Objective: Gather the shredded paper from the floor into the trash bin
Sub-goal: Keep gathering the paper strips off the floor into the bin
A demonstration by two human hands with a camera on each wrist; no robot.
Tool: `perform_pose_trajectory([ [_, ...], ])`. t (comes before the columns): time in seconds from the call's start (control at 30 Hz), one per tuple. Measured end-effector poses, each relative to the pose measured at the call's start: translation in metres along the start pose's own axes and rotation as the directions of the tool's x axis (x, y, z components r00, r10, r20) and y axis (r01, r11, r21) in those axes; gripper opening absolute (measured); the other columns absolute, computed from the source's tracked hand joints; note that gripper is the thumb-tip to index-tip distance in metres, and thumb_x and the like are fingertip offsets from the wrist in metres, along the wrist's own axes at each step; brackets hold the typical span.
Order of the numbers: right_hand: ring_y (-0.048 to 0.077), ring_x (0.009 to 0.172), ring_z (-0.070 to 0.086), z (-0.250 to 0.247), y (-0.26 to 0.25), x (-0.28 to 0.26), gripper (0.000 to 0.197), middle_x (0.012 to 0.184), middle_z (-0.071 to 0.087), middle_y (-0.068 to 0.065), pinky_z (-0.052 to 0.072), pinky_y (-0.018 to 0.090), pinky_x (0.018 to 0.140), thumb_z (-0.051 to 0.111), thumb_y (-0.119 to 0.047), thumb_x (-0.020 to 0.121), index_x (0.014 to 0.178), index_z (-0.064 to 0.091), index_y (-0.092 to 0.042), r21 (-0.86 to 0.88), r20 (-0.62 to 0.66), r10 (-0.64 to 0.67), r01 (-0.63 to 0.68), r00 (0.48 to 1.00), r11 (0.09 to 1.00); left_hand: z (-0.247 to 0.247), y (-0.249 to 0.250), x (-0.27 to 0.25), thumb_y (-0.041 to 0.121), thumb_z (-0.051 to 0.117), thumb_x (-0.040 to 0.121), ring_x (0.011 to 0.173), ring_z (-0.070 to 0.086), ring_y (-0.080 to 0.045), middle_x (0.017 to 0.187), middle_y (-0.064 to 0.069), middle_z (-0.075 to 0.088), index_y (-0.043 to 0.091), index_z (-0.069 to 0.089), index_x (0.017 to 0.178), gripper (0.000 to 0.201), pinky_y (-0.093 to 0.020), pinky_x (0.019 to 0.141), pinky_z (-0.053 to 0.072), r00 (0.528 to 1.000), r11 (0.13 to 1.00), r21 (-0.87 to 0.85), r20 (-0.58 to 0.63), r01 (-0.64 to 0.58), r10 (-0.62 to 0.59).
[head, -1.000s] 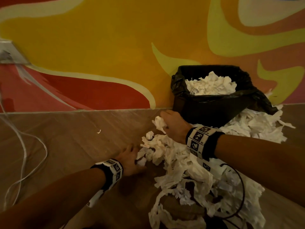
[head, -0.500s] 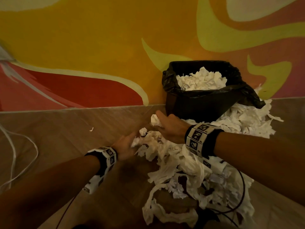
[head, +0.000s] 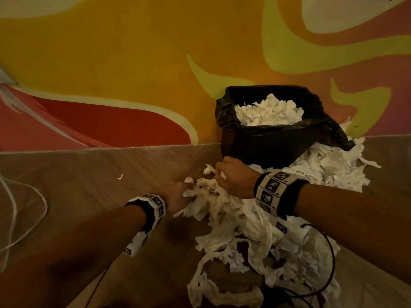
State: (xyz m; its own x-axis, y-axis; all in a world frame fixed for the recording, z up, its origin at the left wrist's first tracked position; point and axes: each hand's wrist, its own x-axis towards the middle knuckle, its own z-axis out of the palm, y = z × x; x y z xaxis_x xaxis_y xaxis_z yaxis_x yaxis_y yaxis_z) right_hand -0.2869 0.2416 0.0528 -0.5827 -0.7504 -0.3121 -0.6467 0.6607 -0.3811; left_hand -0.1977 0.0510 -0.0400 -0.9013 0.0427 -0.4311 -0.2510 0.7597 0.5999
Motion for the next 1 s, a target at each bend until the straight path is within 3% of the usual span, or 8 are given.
perform_pose_trajectory([
  [0.1, 0.021, 0.094, 0.05, 0.002, 0.001, 0.004, 0.019, 0.11, 0.051, 0.007, 0.042, 0.03, 0.077, 0.049, -0.006, 0.09, 0.105, 0.052, -0.017, -0.048, 0.166, 0.022, -0.014, 0.986, 0.999, -0.008, -0.002, -0.008, 0.021, 0.06, 0.09, 0.086, 0.061, -0.012, 0.091, 0.004, 0.064, 0.01, 0.067, 0.091, 0.013, -0.033, 0.082, 0.049, 0.997, 0.998, -0.065, -0.08, -0.005, 0.0],
  [0.2, 0.022, 0.096, 0.054, 0.005, -0.004, 0.01, 0.022, 0.108, 0.053, 0.005, 0.048, 0.033, 0.079, 0.05, -0.003, 0.087, 0.095, 0.058, -0.021, -0.106, 0.24, 0.036, -0.011, 0.97, 0.994, -0.016, -0.005, -0.014, 0.022, 0.067, 0.087, 0.056, 0.058, 0.002, 0.063, 0.01, 0.061, 0.023, 0.061, 0.063, 0.025, -0.02, 0.054, 0.046, 0.986, 0.987, -0.159, -0.167, 0.004, -0.031],
  [0.33, 0.017, 0.076, 0.054, 0.009, -0.013, 0.022, 0.011, 0.084, 0.053, -0.003, 0.049, 0.033, 0.067, 0.044, -0.02, 0.092, 0.089, 0.055, -0.021, -0.137, 0.191, -0.036, 0.063, 0.981, 0.989, -0.027, -0.007, -0.026, 0.01, 0.068, 0.083, 0.048, 0.059, -0.002, 0.056, 0.009, 0.064, 0.024, 0.061, 0.069, 0.021, -0.012, 0.038, 0.042, 0.967, 0.962, -0.27, -0.232, 0.041, -0.107],
  [0.5, 0.016, 0.067, 0.05, 0.021, -0.019, 0.054, 0.01, 0.073, 0.047, -0.006, 0.035, 0.026, 0.053, 0.042, -0.024, 0.093, 0.086, 0.043, -0.031, -0.229, 0.154, -0.066, 0.101, 0.986, 0.968, -0.026, -0.019, -0.034, 0.0, 0.067, 0.077, 0.045, 0.054, -0.009, 0.052, -0.002, 0.06, -0.001, 0.061, 0.064, 0.014, -0.023, 0.042, 0.044, 0.919, 0.93, -0.361, -0.341, 0.065, -0.197],
  [0.63, 0.025, 0.081, 0.059, 0.033, -0.024, 0.081, 0.017, 0.091, 0.058, 0.004, 0.04, 0.031, 0.061, 0.047, -0.034, 0.093, 0.105, 0.053, -0.024, -0.305, 0.154, -0.044, 0.09, 0.987, 0.948, -0.023, -0.029, -0.032, 0.003, 0.065, 0.077, 0.046, 0.05, -0.011, 0.049, -0.002, 0.052, 0.009, 0.053, 0.054, 0.027, -0.027, 0.046, 0.04, 0.865, 0.881, -0.469, -0.416, 0.061, -0.282],
  [0.77, 0.029, 0.089, 0.061, 0.05, -0.028, 0.1, 0.038, 0.107, 0.06, 0.007, 0.04, 0.032, 0.062, 0.057, -0.044, 0.087, 0.116, 0.05, -0.021, -0.375, 0.17, -0.048, 0.109, 0.984, 0.921, -0.023, -0.033, -0.035, 0.01, 0.065, 0.076, 0.042, 0.048, -0.006, 0.045, 0.009, 0.051, 0.02, 0.051, 0.049, 0.032, -0.026, 0.044, 0.04, 0.887, 0.873, -0.484, -0.378, 0.056, -0.266],
  [0.83, 0.031, 0.094, 0.062, 0.057, -0.031, 0.105, 0.044, 0.114, 0.059, 0.008, 0.042, 0.033, 0.065, 0.058, -0.046, 0.086, 0.121, 0.047, -0.022, -0.37, 0.166, -0.052, 0.111, 0.985, 0.922, -0.024, -0.033, -0.038, 0.027, 0.065, 0.067, 0.053, 0.058, -0.008, 0.057, 0.009, 0.062, 0.025, 0.057, 0.062, 0.01, -0.026, 0.051, 0.047, 0.905, 0.891, -0.446, -0.337, 0.088, -0.258],
  [1.0, 0.036, 0.114, 0.053, 0.07, -0.031, 0.116, 0.051, 0.138, 0.042, 0.014, 0.045, 0.042, 0.088, 0.056, -0.035, 0.092, 0.136, 0.036, -0.018, -0.489, 0.276, -0.055, 0.189, 0.96, 0.852, -0.013, -0.04, -0.039, 0.047, 0.07, 0.075, 0.075, 0.065, -0.015, 0.085, 0.004, 0.067, 0.035, 0.059, 0.091, 0.023, -0.034, 0.065, 0.058, 0.953, 0.95, -0.258, -0.198, 0.176, -0.23],
])
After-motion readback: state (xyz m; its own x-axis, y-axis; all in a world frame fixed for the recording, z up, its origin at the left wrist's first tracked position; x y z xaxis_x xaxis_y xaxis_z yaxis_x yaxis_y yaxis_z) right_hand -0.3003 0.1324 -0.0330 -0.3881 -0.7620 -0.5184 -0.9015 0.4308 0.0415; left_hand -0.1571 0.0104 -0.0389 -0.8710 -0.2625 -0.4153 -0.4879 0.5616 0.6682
